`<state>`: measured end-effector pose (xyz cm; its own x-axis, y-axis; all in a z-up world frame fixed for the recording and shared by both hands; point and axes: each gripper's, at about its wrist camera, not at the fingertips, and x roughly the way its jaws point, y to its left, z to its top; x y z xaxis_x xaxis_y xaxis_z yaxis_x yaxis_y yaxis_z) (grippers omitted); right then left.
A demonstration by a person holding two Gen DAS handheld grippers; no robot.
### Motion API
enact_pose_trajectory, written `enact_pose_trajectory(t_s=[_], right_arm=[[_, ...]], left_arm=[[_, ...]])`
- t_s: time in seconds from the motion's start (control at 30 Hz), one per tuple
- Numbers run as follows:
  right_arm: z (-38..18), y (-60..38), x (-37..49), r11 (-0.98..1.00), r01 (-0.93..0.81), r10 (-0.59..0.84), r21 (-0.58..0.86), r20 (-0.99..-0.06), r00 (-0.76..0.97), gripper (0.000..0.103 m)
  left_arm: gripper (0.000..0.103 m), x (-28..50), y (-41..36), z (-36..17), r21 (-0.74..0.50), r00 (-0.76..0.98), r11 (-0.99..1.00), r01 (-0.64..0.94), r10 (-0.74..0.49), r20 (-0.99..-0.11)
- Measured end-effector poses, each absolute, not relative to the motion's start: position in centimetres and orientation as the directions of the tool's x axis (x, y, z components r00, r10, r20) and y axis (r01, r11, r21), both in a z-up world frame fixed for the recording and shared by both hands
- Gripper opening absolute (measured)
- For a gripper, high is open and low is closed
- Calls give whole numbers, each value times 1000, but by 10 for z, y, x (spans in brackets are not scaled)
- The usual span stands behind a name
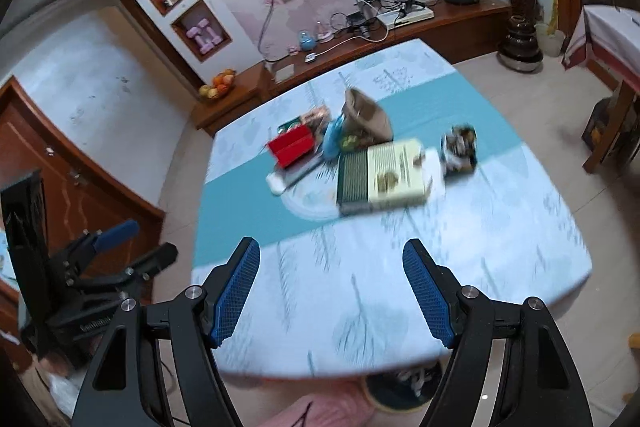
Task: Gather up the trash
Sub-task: 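Grasp the red box with the left tool while the right tool grasps the beige felt cup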
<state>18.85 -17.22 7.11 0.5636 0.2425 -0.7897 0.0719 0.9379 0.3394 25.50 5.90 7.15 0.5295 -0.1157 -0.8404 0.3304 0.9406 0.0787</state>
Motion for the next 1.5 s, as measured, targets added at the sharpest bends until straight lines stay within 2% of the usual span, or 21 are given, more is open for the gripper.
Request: enact_pose_trajectory(t_s=[0.2, 0.37, 0.5, 0.63, 0.7, 0.83, 0.97, 1.0, 1.03, 1.13, 1.33, 1.5], right_arm=[[53, -166, 303, 952, 145, 153, 271, -826, 542, 75], [20, -169, 389, 955, 201, 93, 217, -866, 492, 75], [-10, -173, 440, 954, 228, 72, 195, -887, 455, 75], [-39, -171, 476, 953, 239, 70, 189, -900, 431, 74], [-57, -171, 493, 949, 249, 79, 196, -908, 411, 64], [-89, -170, 517, 940, 267, 104, 212, -924, 369, 51], [-113, -164, 531, 940, 252, 138, 229, -933, 332, 27], [-117, -162, 532, 938, 247, 154, 242, -932, 327, 23], [-119, -159, 531, 937, 241, 168, 253, -931, 325, 21], [-122, -152, 525, 936, 220, 196, 275, -925, 326, 15], [-114, -133, 505, 939, 142, 253, 313, -910, 329, 11], [-95, -124, 483, 943, 102, 259, 315, -894, 366, 11]], left_arm=[[82, 390, 67, 35, 52, 446, 917, 397, -143, -883], [81, 468, 62, -6, 43, 398, 901, 432, -148, -905], [67, 505, 49, -37, 26, 345, 883, 469, -156, -925], [61, 526, 34, -69, 36, 296, 856, 516, -139, -945], [57, 528, 29, -81, 26, 268, 851, 525, -136, -954], [56, 541, 20, -104, 4, 222, 840, 542, -139, -965], [56, 548, 11, -119, -31, 164, 825, 564, -149, -975], [52, 548, 10, -122, -38, 151, 823, 567, -149, -977], [46, 549, 7, -125, -44, 139, 819, 572, -150, -979], [39, 546, 5, -126, -38, 145, 814, 579, -148, -978], [29, 531, 15, -118, -32, 161, 828, 560, -146, -976], [27, 507, 35, -99, -46, 185, 857, 513, -163, -969]])
